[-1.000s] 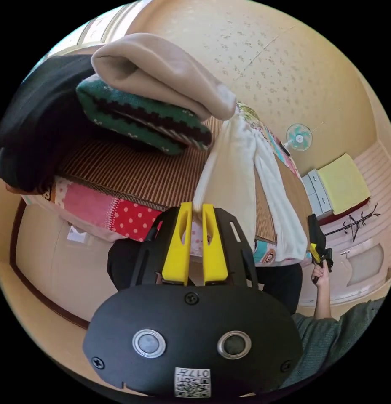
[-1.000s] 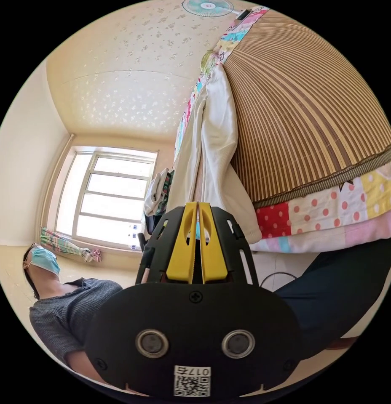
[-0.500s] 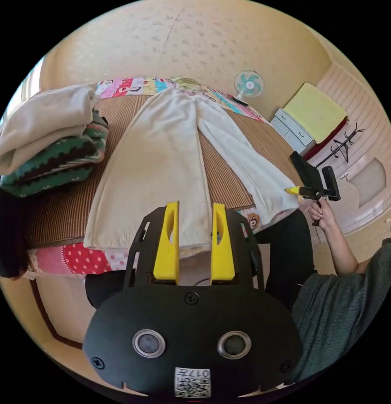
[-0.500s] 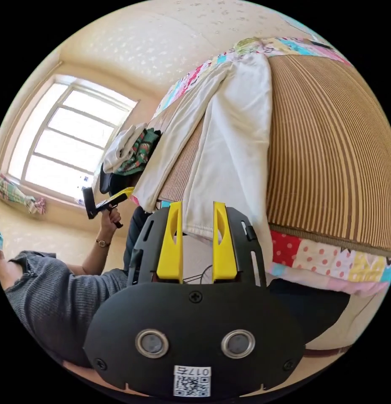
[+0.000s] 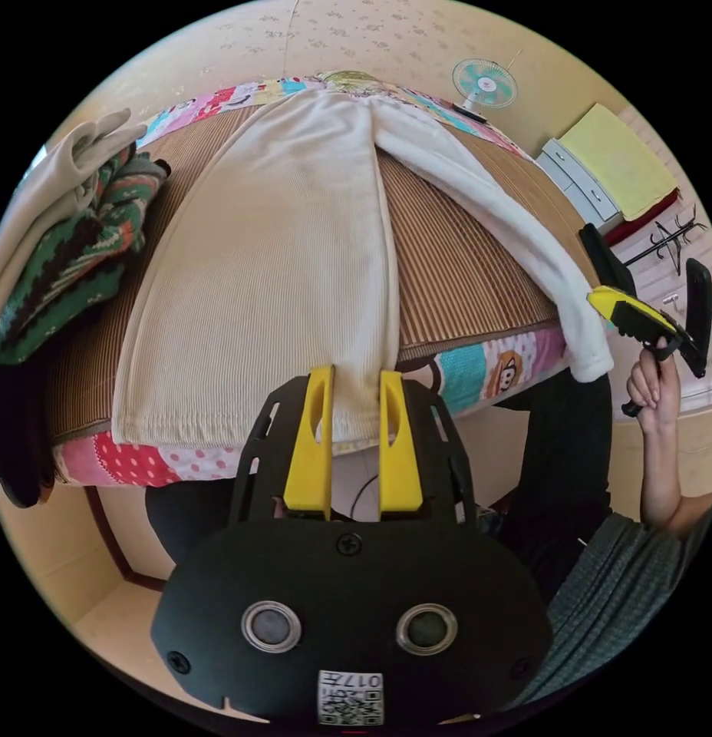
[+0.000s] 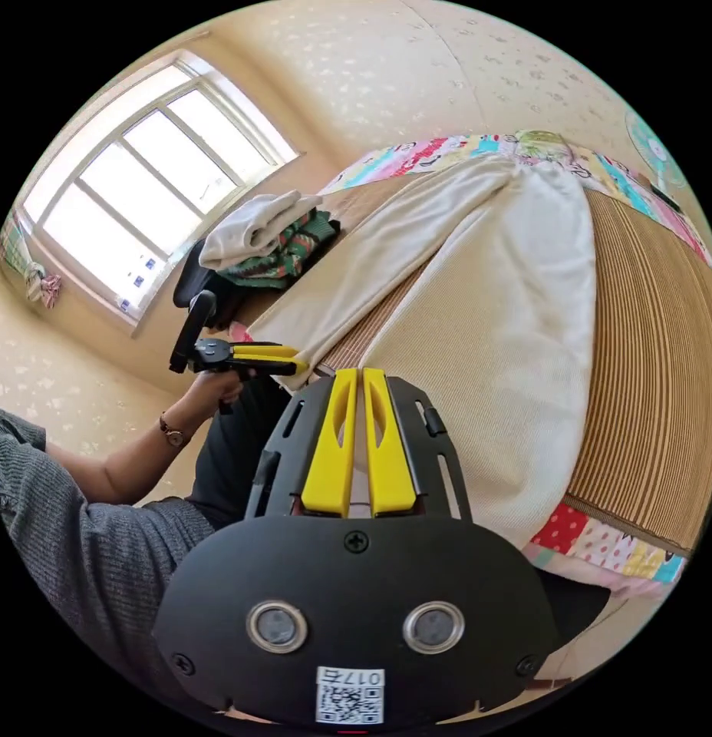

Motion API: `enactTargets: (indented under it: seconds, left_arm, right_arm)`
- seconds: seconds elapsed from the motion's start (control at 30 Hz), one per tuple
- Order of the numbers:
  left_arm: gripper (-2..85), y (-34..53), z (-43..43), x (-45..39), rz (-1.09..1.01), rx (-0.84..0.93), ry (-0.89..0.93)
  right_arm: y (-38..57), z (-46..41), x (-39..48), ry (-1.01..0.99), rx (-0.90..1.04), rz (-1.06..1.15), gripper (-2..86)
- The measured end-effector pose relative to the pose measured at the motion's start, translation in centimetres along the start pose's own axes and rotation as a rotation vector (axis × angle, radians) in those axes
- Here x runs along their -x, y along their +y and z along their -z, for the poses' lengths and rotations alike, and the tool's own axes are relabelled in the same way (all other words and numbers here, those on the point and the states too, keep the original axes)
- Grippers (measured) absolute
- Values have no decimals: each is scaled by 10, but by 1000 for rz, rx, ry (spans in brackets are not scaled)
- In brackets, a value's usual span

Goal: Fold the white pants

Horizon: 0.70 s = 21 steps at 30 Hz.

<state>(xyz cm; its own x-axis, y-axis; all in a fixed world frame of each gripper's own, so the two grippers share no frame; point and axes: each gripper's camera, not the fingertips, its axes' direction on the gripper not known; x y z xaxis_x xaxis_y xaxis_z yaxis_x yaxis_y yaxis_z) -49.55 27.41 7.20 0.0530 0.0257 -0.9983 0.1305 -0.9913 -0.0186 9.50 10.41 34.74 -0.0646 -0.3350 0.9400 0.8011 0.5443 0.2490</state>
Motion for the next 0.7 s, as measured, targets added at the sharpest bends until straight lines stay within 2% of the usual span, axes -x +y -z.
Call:
enactTargets:
  seconds: [0.07,0.1,0.13,0.2,0.3,0.43,0.5,0.57,0.6,0.7]
  left_arm:
    - [93,-2,-3,-2,11,1,-6]
    - [92,-4,-5,-5,5,10,-19]
    - [91,-5,-6,-7,-1,16,-28]
    - [86,-10,-9,-15,-30,42,-61]
    - [62,-13,-13,-21,-59,64,-86]
    - [45,-14,-17,-21,-54,69,-82]
    - [43,-16,-21,-17,-52,78,-70]
    - [42,-19,-23,-13,-57,91,-66]
    - [42,-21,-24,-11,-60,104,-65]
    - [41,-25,-26,-6,-62,131,-64]
  right_arm:
    - [-3,-47,-15,-36,219,0,18]
    - [3,-64,-27,-154,285,-13,16]
    - [13,-59,-35,-292,239,-17,17]
    - [34,-36,-46,-388,101,-41,20]
    - [67,2,-76,-250,-21,-183,39]
    - [118,59,-125,220,-183,-476,94]
    - [134,71,-145,242,-278,-557,118]
    - [131,60,-170,141,-199,-622,140]
    - [121,45,-181,58,-85,-619,145]
    - [117,36,-176,86,-19,-601,114]
